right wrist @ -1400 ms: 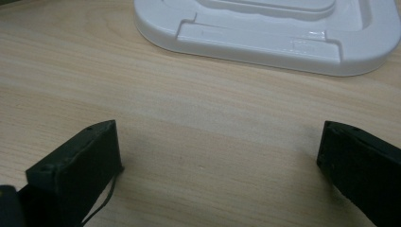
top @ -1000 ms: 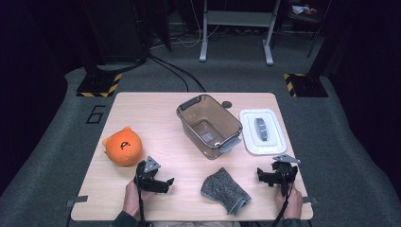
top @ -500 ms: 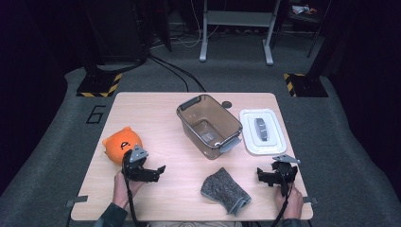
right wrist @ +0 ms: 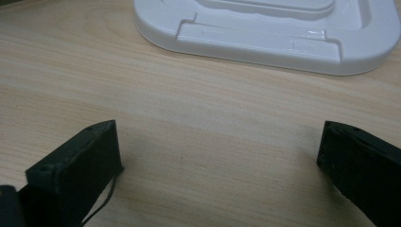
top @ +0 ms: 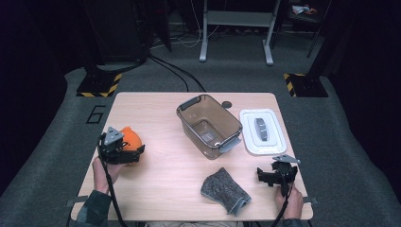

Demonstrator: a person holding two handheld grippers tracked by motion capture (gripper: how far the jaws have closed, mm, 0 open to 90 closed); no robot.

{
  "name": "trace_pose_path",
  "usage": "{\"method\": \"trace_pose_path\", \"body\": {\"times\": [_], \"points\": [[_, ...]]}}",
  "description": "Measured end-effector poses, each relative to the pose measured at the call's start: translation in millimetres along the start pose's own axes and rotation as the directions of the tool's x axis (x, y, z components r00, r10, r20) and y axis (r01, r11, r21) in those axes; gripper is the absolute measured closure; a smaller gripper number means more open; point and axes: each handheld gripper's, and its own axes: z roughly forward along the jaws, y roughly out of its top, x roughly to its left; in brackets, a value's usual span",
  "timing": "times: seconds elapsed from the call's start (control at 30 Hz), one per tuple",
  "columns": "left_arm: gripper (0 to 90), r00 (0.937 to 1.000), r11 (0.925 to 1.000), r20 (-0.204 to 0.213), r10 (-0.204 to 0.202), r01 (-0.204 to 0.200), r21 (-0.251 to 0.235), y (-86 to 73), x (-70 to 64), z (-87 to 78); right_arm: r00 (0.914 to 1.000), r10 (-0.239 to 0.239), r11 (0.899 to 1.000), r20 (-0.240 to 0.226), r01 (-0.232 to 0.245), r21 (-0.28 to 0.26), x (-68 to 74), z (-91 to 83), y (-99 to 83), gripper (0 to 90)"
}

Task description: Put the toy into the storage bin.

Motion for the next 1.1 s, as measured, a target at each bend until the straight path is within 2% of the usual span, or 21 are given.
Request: {"method": "trace_pose_path", "body": {"times": [0.13, 0.23, 0.33, 0.4, 0.43, 0.47, 0.5, 0.57, 0.73, 0.8, 0.83, 0.9, 0.93, 0.97, 1.03, 1.07, 1.1], "points": [[7.1, 0.9977, 0.999, -0.053, -0.041, 0.042, 0.015, -3.6, 15.1, 5.3, 1.0, -0.001, 1.0, 0.0, 0.001, -0.001, -0.1, 0.0, 0.0, 0.0], [7.8, 0.9935, 0.9969, -0.094, -0.065, 0.069, 0.039, -7.7, 22.6, 11.7, 1.0, 0.002, 1.0, 0.001, -0.002, 0.001, 0.1, -0.1, -0.1, 0.0], [7.8, 0.9905, 0.9936, -0.102, -0.092, 0.098, 0.056, -13.4, 28.8, 17.9, 1.0, -0.001, 1.0, 0.0, 0.001, -0.001, -0.1, 0.1, -0.1, 0.0], [8.0, 0.9907, 0.9896, -0.087, -0.104, 0.112, 0.091, -17.7, 31.2, 21.6, 1.0, 0.002, 1.0, 0.0, -0.002, 0.001, 0.1, -0.1, 0.0, 0.0], [8.2, 0.9884, 0.9901, -0.114, -0.101, 0.111, 0.086, -21.7, 30.4, 24.2, 1.0, 0.002, 1.0, 0.001, -0.002, 0.002, 0.1, -0.1, 0.0, 0.0], [8.0, 0.9875, 0.99, -0.121, -0.101, 0.112, 0.086, -24.5, 30.3, 25.2, 1.0, 0.002, 1.0, 0.001, -0.002, 0.001, 0.2, -0.1, -0.1, 0.0], [8.3, 0.9883, 0.9887, -0.112, -0.104, 0.115, 0.096, -26.7, 30.4, 26.0, 1.0, 0.002, 1.0, 0.001, -0.002, 0.001, 0.2, -0.1, -0.1, 0.0], [10.2, 0.9852, 0.9863, -0.121, -0.121, 0.133, 0.097, -29.6, 29.6, 28.8, 1.0, -0.002, 1.0, 0.0, 0.002, -0.001, 0.0, 0.0, -0.1, 0.0], [18.9, 0.9834, 0.9857, -0.135, -0.12, 0.135, 0.101, -33.3, 25.5, 34.8, 1.0, 0.002, 1.0, 0.001, -0.002, 0.001, 0.2, -0.1, -0.1, 0.0], [23.9, 0.9849, 0.9843, -0.133, -0.11, 0.127, 0.122, -34.2, 24.2, 36.4, 1.0, 0.002, 1.0, 0.001, -0.002, 0.002, 0.2, -0.1, 0.0, 0.0], [25.9, 0.9832, 0.9857, -0.142, -0.114, 0.13, 0.107, -35.0, 23.0, 38.2, 1.0, -0.001, 1.0, 0.0, 0.001, 0.0, 0.0, 0.0, -0.1, 0.0], [30.5, 0.9827, 0.9854, -0.147, -0.113, 0.13, 0.11, -35.2, 21.0, 38.9, 1.0, 0.002, 1.0, 0.001, -0.002, 0.001, 0.2, -0.1, 0.0, 0.0], [32.5, 0.9824, 0.9866, -0.153, -0.108, 0.125, 0.105, -35.7, 20.0, 39.5, 1.0, 0.002, 1.0, 0.001, -0.002, 0.002, 0.2, -0.1, 0.0, 0.0], [34.6, 0.984, 0.9857, -0.149, -0.099, 0.117, 0.121, -35.5, 18.4, 39.1, 1.0, -0.001, 1.0, 0.0, 0.001, 0.0, 0.0, 0.0, -0.1, 0.0], [37.4, 0.9842, 0.9876, -0.153, -0.089, 0.107, 0.115, -36.0, 15.9, 39.1, 1.0, -0.001, 1.0, 0.0, 0.001, -0.001, 0.0, 0.1, -0.1, 0.0], [38.2, 0.9844, 0.991, -0.158, -0.077, 0.093, 0.096, -38.0, 14.1, 40.0, 1.0, -0.001, 1.0, 0.0, 0.001, 0.0, 0.0, 0.0, -0.1, 0.0], [38.8, 0.9851, 0.992, -0.16, -0.063, 0.079, 0.098, -39.2, 13.4, 39.1, 1.0, -0.001, 1.0, 0.0, 0.001, 0.0, 0.0, 0.0, -0.1, 0.0]]}}
